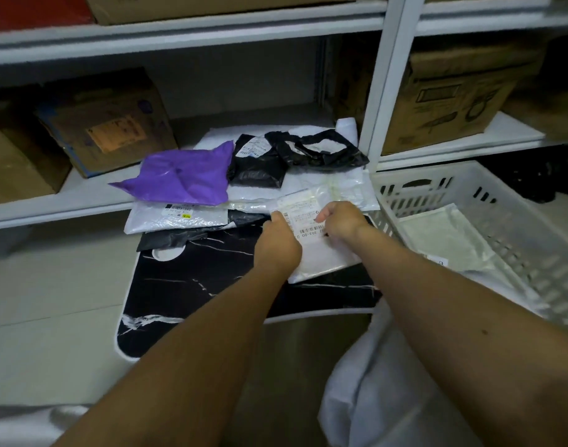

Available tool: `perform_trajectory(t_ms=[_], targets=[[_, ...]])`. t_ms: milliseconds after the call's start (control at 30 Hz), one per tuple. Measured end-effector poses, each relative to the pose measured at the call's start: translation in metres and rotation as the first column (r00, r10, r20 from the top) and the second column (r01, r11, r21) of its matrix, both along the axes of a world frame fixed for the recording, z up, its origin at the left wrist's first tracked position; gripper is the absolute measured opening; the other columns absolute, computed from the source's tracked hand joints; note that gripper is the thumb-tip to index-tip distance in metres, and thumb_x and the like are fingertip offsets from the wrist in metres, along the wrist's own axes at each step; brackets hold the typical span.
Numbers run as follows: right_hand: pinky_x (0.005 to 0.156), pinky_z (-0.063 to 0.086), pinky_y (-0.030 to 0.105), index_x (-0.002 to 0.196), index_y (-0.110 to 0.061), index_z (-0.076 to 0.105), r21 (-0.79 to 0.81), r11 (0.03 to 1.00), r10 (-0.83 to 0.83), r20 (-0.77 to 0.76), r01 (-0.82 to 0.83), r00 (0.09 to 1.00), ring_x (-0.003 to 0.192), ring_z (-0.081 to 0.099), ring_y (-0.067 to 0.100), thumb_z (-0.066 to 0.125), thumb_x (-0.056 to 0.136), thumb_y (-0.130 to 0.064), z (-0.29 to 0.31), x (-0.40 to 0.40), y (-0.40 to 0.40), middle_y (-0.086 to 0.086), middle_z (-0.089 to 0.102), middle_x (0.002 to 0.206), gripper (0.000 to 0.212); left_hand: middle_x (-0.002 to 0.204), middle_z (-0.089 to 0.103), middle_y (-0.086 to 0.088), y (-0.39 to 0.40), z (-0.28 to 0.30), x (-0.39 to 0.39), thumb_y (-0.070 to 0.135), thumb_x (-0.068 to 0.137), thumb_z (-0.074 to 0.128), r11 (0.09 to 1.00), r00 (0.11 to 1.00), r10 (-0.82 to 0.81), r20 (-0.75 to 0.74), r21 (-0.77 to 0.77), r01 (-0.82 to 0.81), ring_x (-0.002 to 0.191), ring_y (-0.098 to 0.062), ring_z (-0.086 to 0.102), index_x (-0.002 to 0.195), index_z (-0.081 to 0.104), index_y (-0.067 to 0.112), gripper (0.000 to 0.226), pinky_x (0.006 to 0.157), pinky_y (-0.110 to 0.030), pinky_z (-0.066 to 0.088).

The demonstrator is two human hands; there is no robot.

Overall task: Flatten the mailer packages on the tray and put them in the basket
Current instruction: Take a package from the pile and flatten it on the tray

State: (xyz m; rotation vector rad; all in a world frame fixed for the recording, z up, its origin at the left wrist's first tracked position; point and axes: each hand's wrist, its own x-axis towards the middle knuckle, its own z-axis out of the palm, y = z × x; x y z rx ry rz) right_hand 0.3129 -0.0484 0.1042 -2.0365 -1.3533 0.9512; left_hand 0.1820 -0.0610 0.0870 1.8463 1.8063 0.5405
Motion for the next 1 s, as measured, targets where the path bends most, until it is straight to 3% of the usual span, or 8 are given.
perform_trajectory(t_ms=[133, 300, 467, 533, 600, 700, 800, 1000], targets=[[0.098, 0.048, 0.036, 0.121, -0.004, 0.063, -0.014, 1.000, -0.006, 0.048, 0.006, 0.999, 0.118, 0.058, 0.031, 0.052, 0.090, 0.001, 0.028, 0.056, 0.024, 0.017, 0.062, 0.125, 0.034, 0.118, 0.050, -0.019, 0.009, 0.022, 0.059, 0.000, 0.087, 0.041, 0.997, 0.995, -0.076, 0.061, 0.005, 0.075, 0.101, -0.035, 0.054, 0.121, 0.038, 0.004, 0.034, 0.073, -0.035, 0.039], [0.097, 0.043, 0.034, 0.122, -0.002, 0.063, 0.024, 0.998, -0.057, 0.064, 0.056, 0.996, 0.122, 0.054, 0.032, 0.049, 0.093, 0.001, 0.039, 0.132, 0.028, 0.018, 0.060, 0.128, 0.033, 0.102, 0.051, -0.008, 0.019, 0.027, 0.123, 0.001, 0.088, 0.041, 0.986, 0.972, -0.163, 0.169, -0.002, 0.166, 0.087, -0.024, 0.051, 0.114, 0.038, 0.010, 0.028, 0.066, -0.031, 0.039], [0.092, 0.046, 0.030, 0.118, 0.000, 0.064, 0.003, 0.967, -0.256, 0.018, 0.256, 0.966, 0.117, 0.056, 0.031, 0.046, 0.091, 0.010, 0.001, 0.225, 0.000, 0.018, 0.059, 0.129, 0.034, 0.102, 0.052, 0.001, 0.019, 0.004, 0.184, 0.013, 0.093, 0.049, 0.857, 0.861, -0.475, 0.182, -0.124, 0.500, 0.086, -0.019, 0.054, 0.126, 0.039, 0.014, 0.035, 0.060, -0.025, 0.041], [0.072, 0.044, 0.017, 0.115, 0.000, 0.065, -0.027, 0.948, -0.317, 0.000, 0.317, 0.949, 0.098, 0.057, 0.023, 0.043, 0.091, 0.013, -0.019, 0.256, -0.018, 0.017, 0.059, 0.129, 0.035, 0.132, 0.050, -0.003, 0.017, -0.006, 0.203, 0.019, 0.095, 0.052, 0.725, 0.766, -0.621, 0.167, -0.250, 0.642, 0.111, -0.023, 0.053, 0.145, 0.029, 0.017, 0.055, 0.076, -0.022, 0.042], [0.064, 0.041, 0.016, 0.100, -0.010, 0.066, -0.059, 0.931, -0.361, -0.013, 0.360, 0.932, 0.081, 0.054, 0.016, 0.047, 0.090, 0.013, -0.041, 0.281, -0.033, 0.018, 0.060, 0.126, 0.032, 0.149, 0.038, -0.005, 0.015, -0.017, 0.220, 0.021, 0.097, 0.051, 0.611, 0.677, -0.724, 0.132, -0.334, 0.718, 0.129, -0.023, 0.044, 0.150, 0.021, 0.017, 0.061, 0.092, -0.022, 0.037], [0.067, 0.046, 0.022, 0.083, -0.011, 0.064, -0.085, 0.889, -0.452, -0.015, 0.450, 0.892, 0.082, 0.055, 0.020, 0.048, 0.089, 0.013, -0.073, 0.308, -0.050, 0.014, 0.063, 0.106, 0.030, 0.152, 0.033, -0.007, 0.017, -0.031, 0.240, 0.023, 0.099, 0.047, 0.506, 0.575, -0.816, 0.063, -0.405, 0.762, 0.134, -0.023, 0.038, 0.152, 0.018, 0.018, 0.061, 0.100, -0.024, 0.032], [0.062, 0.045, 0.022, 0.070, -0.013, 0.057, -0.143, 0.878, -0.468, -0.047, 0.457, 0.883, 0.068, 0.053, 0.017, 0.050, 0.089, 0.014, -0.105, 0.321, -0.061, 0.014, 0.060, 0.094, 0.034, 0.154, 0.030, -0.007, 0.024, -0.045, 0.253, 0.024, 0.100, 0.045, 0.449, 0.499, -0.866, -0.001, -0.437, 0.779, 0.135, -0.023, 0.037, 0.152, 0.020, 0.020, 0.058, 0.102, -0.024, 0.031], [0.067, 0.050, 0.030, 0.072, -0.015, 0.064, -0.287, 0.901, -0.335, 0.015, 0.325, 0.942, 0.083, 0.058, 0.026, 0.043, 0.086, 0.014, -0.162, 0.318, -0.069, 0.007, 0.062, 0.089, 0.039, 0.157, 0.025, -0.003, 0.035, -0.076, 0.267, 0.026, 0.100, 0.042, 0.361, 0.360, -0.928, -0.092, -0.449, 0.817, 0.140, -0.023, 0.030, 0.151, 0.022, 0.024, 0.055, 0.110, -0.031, 0.027]])
